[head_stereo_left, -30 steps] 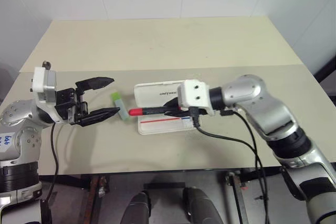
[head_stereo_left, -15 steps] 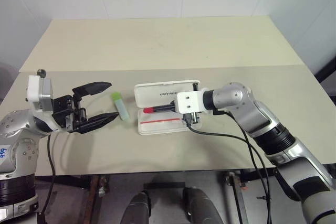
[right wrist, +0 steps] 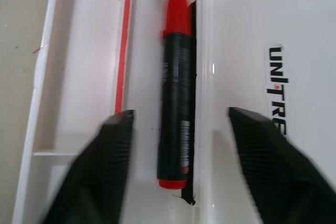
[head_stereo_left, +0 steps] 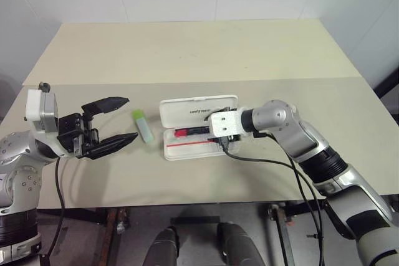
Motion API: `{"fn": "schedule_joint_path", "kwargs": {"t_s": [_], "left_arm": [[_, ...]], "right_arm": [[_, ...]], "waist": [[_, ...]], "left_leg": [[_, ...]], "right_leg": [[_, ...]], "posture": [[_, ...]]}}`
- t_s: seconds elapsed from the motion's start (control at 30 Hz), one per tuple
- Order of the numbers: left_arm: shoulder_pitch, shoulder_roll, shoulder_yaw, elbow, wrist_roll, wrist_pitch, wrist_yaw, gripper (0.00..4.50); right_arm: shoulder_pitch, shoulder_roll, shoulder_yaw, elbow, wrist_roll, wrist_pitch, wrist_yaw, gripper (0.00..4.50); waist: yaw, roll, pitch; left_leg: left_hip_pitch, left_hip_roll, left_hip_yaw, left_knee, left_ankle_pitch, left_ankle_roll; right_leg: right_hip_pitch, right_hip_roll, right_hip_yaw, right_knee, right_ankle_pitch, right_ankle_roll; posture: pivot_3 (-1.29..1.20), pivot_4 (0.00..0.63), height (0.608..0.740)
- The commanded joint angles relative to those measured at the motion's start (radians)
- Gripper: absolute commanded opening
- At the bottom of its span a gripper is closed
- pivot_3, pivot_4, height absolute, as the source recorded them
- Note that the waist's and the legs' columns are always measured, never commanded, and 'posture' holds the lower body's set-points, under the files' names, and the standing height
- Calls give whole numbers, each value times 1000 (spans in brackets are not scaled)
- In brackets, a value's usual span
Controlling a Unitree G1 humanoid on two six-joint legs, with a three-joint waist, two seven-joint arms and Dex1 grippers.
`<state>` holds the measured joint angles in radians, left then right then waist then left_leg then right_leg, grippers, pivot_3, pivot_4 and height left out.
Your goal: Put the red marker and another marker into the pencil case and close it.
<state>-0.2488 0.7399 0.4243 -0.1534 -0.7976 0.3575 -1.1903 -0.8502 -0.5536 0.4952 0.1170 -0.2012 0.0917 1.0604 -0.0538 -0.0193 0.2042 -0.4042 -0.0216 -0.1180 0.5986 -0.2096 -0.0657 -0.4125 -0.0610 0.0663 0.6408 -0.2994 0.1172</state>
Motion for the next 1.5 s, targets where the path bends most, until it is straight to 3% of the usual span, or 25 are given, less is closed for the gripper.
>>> {"fn": "schedule_joint_path", "kwargs": {"t_s": [0.03, 0.4, 0.7, 0.9, 1.13, 1.5], "left_arm": [[2, 10, 30, -44, -23, -8, 15, 4500], [88, -65, 22, -207, -38, -9, 157, 4500], [194, -162, 54, -345, 47, 20, 526, 4500], [235, -225, 33, -373, 54, 138, 791, 4500], [119, -359, -45, -282, 80, 291, 1082, 4500], [-47, -471, -112, -143, 141, 502, 1314, 4500]], "right_arm": [[15, -19, -51, -86, 46, 41, 47, 4470], [106, -84, -242, -416, 448, 466, 219, 4470], [123, -121, -451, -436, 653, 600, 154, 4470], [238, -209, -497, -443, 672, 548, 172, 4470], [238, -214, -462, -399, 639, 490, 136, 4470], [264, -232, -476, -397, 634, 471, 101, 4470]], "waist": [[1, 0, 0], [4, 0, 0], [20, 0, 0], [34, -1, 0], [32, -1, 0], [31, -1, 0]], "left_leg": [[0, 0, 0, 0, 0, 0], [0, 0, -1, -1, 0, 0], [0, 0, -1, 0, 0, 0], [0, 0, -1, 0, -1, 1], [0, 0, -1, 3, 0, 2], [0, 0, -1, 7, 0, 2]], "right_leg": [[0, 0, 0, 0, 0, 0], [2, -1, -1, -3, 0, 0], [3, 0, -1, -4, 0, -1], [4, -1, -2, -8, 1, 0], [7, 0, -2, -12, 3, 2], [11, 1, -3, -14, 5, 3]], "posture": [[0, 150, 740], [0, 150, 740], [0, 150, 740], [0, 150, 740], [0, 150, 740], [0, 150, 740]]}}
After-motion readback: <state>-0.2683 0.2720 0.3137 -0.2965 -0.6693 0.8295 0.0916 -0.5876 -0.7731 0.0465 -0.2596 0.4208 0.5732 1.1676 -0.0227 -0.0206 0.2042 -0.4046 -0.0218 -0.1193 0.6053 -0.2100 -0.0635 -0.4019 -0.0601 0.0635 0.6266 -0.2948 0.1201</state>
